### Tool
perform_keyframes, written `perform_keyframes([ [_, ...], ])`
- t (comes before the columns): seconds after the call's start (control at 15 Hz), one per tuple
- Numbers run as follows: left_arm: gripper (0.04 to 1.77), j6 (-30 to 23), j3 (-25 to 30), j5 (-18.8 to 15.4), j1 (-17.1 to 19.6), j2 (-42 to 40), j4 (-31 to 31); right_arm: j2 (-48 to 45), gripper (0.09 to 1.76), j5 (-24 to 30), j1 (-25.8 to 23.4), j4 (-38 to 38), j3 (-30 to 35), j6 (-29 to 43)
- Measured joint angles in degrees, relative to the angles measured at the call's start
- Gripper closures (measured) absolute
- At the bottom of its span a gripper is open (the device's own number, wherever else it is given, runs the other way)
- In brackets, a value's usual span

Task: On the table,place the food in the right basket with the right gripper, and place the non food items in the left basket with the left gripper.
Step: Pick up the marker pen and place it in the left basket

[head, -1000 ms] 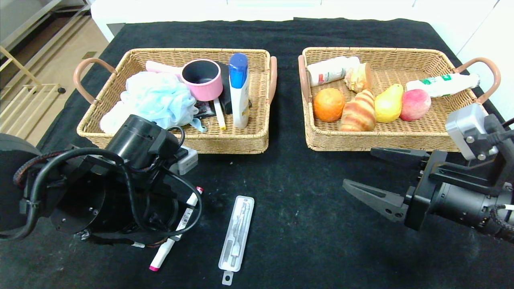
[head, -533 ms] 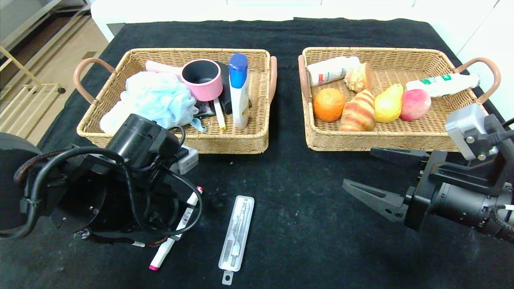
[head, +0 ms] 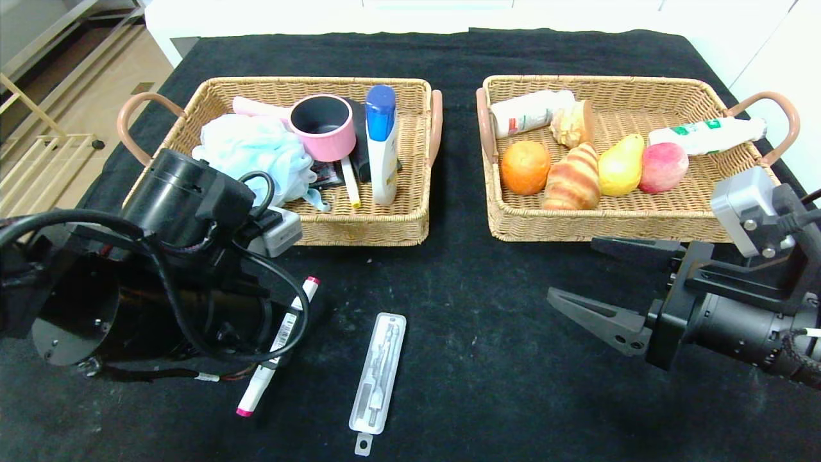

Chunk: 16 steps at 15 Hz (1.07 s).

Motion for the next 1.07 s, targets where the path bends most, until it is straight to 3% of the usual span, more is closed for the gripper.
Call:
perform_keyframes([
  [0.4, 1.54, -0.35, -5.99, 3.28, 0.38, -2.21, -0.27, 0.00, 0.14, 0.00, 0.06, 0.05, 0.00, 0.02],
  [0.73, 1.54, -0.24, -14.20, 3.73, 2.72, -2.47, -0.90, 0.09, 0.14, 0.00, 0.22, 0.02, 0.15, 0.02],
  [1.07, 1.54, 0.33, -17.76, 3.61, 3.57, 0.17, -12.34, 0.22, 0.14, 0.02, 0.39, 0.02, 0.23, 0.02],
])
